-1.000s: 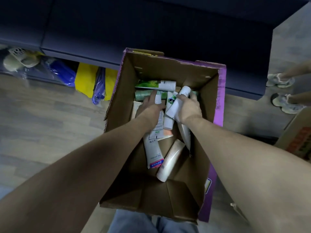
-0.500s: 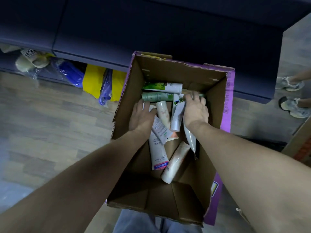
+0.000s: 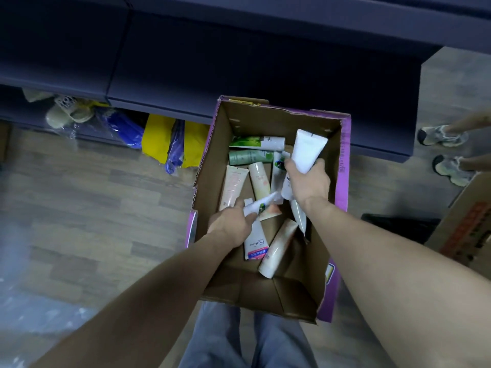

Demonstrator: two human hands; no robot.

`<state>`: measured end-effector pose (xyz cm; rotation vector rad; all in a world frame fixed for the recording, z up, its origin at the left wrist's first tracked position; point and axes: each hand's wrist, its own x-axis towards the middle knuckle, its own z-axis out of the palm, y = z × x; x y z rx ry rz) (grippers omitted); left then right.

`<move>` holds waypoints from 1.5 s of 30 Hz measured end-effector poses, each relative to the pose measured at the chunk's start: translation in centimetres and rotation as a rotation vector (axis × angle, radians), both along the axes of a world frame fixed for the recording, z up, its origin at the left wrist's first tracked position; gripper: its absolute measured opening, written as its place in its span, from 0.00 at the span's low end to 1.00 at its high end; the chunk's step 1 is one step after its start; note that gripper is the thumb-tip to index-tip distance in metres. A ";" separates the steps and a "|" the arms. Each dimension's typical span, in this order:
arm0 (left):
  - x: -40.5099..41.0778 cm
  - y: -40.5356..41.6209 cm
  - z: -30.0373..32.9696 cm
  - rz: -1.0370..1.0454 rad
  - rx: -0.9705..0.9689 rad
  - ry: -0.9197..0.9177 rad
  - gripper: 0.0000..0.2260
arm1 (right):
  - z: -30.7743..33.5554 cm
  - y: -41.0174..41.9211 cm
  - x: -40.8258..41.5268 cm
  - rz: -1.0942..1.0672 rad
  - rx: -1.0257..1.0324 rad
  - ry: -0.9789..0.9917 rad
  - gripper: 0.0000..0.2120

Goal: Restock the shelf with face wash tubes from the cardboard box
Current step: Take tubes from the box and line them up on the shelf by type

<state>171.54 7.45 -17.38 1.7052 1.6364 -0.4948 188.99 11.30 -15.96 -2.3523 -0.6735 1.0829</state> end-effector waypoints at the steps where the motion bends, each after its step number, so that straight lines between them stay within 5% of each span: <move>1: -0.1 -0.3 0.3 0.069 0.003 -0.028 0.19 | 0.3 -0.2 0.0 -0.027 0.001 -0.003 0.25; 5: -0.5 -0.5 1.5 0.429 -0.056 -0.238 0.21 | 0.7 -1.0 -0.2 -0.012 -0.150 -0.041 0.28; 12: -0.2 -0.9 1.7 0.634 -0.051 -0.387 0.19 | 0.5 -3.1 -1.1 0.094 -0.331 0.142 0.29; 21: -0.1 -0.6 2.9 0.451 0.132 -0.194 0.21 | 1.4 -4.5 -2.8 0.129 -0.282 0.148 0.28; 29: -0.3 0.1 5.4 0.526 0.130 -0.213 0.21 | 3.7 -6.6 -2.9 0.085 -0.126 -0.127 0.31; 45: 0.6 1.4 11.6 0.505 0.279 -0.272 0.23 | 9.8 -7.1 -3.0 0.011 0.083 -0.140 0.31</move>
